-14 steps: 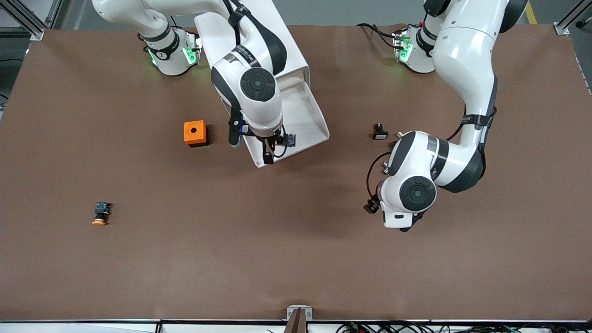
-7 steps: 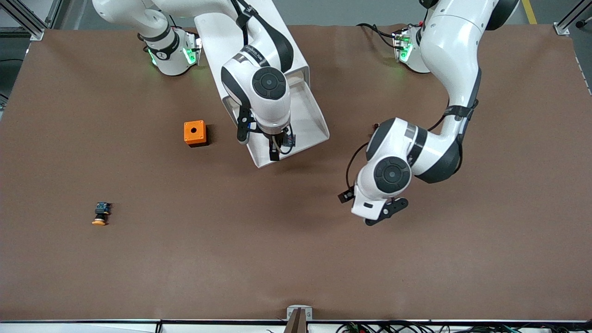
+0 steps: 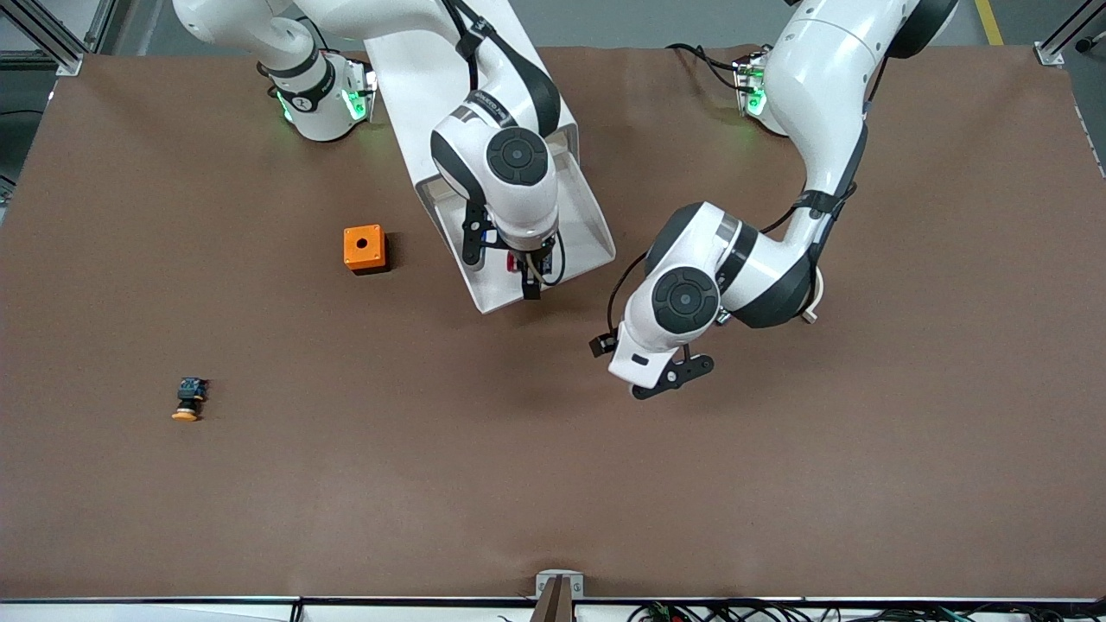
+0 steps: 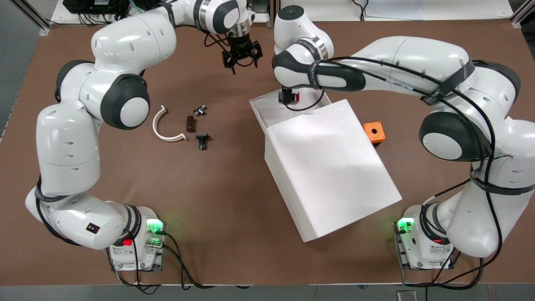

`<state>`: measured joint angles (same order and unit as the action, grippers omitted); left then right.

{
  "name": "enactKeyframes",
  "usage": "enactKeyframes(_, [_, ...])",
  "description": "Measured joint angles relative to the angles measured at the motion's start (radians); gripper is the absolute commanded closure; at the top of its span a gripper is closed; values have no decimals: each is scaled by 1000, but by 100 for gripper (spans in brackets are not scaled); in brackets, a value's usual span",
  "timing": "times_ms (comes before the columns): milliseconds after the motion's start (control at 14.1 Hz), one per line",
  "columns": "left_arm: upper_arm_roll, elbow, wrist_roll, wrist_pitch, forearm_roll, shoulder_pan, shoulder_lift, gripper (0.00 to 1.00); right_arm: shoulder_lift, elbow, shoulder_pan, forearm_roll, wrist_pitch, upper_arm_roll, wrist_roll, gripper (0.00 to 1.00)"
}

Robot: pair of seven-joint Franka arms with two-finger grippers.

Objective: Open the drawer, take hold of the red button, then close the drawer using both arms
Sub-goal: 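Lift the red button with the right gripper while the left gripper pushes the drawer, then carry the red button beside the yellow button with the right gripper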

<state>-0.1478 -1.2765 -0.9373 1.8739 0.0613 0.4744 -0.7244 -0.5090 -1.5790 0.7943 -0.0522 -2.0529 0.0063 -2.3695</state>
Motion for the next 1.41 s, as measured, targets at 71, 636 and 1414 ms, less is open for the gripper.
enactKeyframes(71, [-7, -7, -8, 8, 0, 0, 0, 0, 0, 0, 3, -1, 0, 0, 0, 80])
enactKeyframes(636, [-65, -16, -110, 12, 18, 0, 3, 0, 0, 6, 25, -1, 9, -2, 96, 100])
enactKeyframes(1414, [-74, -106, -208, 139, 81, 95, 2, 0, 166, 150, -337, 0, 475, -36, 1259, 100])
